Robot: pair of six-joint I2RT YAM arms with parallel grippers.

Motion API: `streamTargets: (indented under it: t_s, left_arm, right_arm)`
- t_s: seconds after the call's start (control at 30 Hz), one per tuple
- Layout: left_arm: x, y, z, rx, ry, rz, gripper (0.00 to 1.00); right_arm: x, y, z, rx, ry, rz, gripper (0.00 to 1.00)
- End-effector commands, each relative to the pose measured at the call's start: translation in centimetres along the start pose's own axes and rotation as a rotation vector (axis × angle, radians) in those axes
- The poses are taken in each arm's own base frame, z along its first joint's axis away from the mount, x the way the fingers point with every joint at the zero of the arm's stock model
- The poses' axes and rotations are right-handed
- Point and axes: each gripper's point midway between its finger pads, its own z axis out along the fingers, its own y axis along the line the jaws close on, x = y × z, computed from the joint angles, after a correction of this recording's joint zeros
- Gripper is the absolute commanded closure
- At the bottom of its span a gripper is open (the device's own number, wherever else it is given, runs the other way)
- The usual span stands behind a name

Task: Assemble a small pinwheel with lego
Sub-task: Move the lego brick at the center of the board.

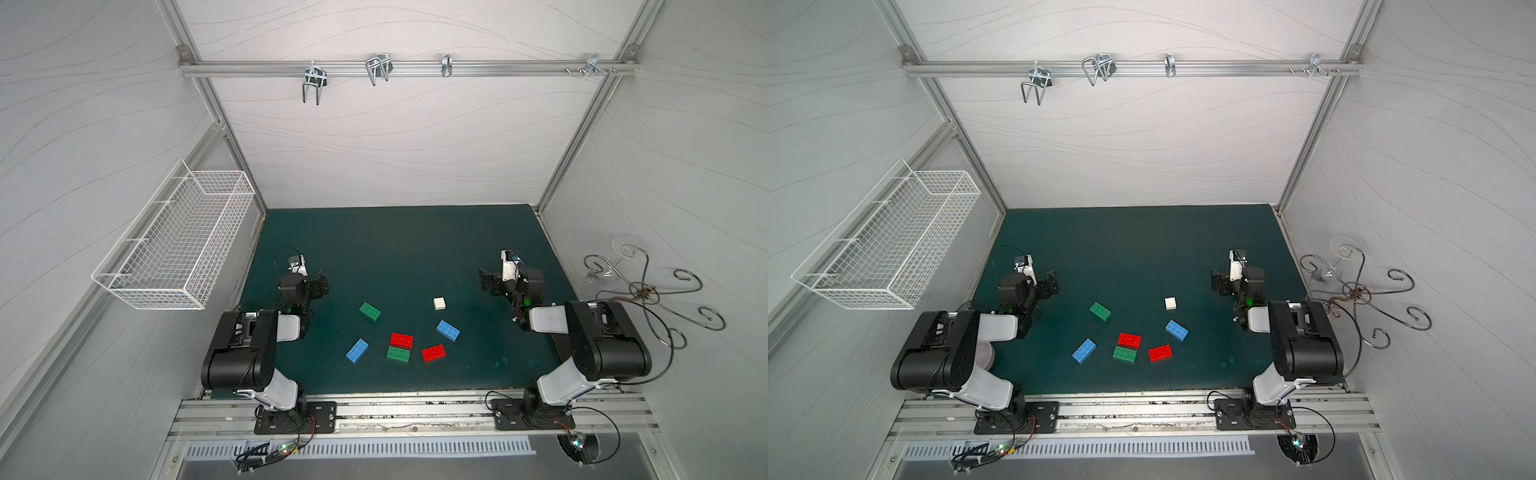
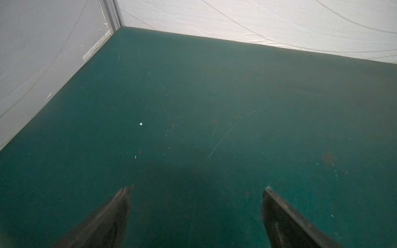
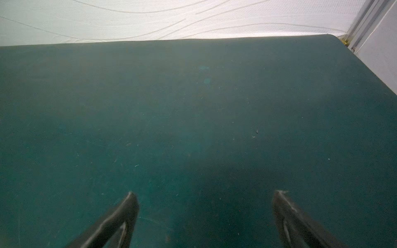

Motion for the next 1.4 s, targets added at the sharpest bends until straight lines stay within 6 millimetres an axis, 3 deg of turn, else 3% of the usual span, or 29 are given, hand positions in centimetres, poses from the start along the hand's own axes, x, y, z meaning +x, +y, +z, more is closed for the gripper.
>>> streamTargets:
  t_s: [0.0,0.8,0.93,1.17,1.3,1.37]
  left_arm:
    - [-2.1,-0.3,0.2,0.006,-0.064,0.003,0.0]
    - [-2.1,-0.3,0.1,0.008,-0.069,0.002,0.0]
    - [-3.9,-0.2,-1.3,0.0,-0.091,-0.003,0.0]
    - [-9.9,-2.0,-4.4,0.069,-0.065,0.003,0.0]
    - [-12.5,-1.2,-6.1,-0.012,0.067,-0.072,0.0]
    - [-13.6,-2.3,-6.8,0.048,0.081,-0.054,0.0]
  right_arm:
    - [-0.3,0.0,0.2,0.004,-0.004,-0.008,0.01]
    - [-0.4,0.1,0.1,0.002,-0.007,-0.009,0.01]
    - [-2.2,-0.1,-0.9,0.022,-0.018,-0.006,0.01]
    - [-9.5,-2.7,-4.4,0.201,-0.027,0.15,0.01]
    - [-9.4,-7.5,-8.4,0.541,0.096,0.441,0.01]
    - [-10.7,-6.9,-7.9,0.483,0.116,0.352,0.01]
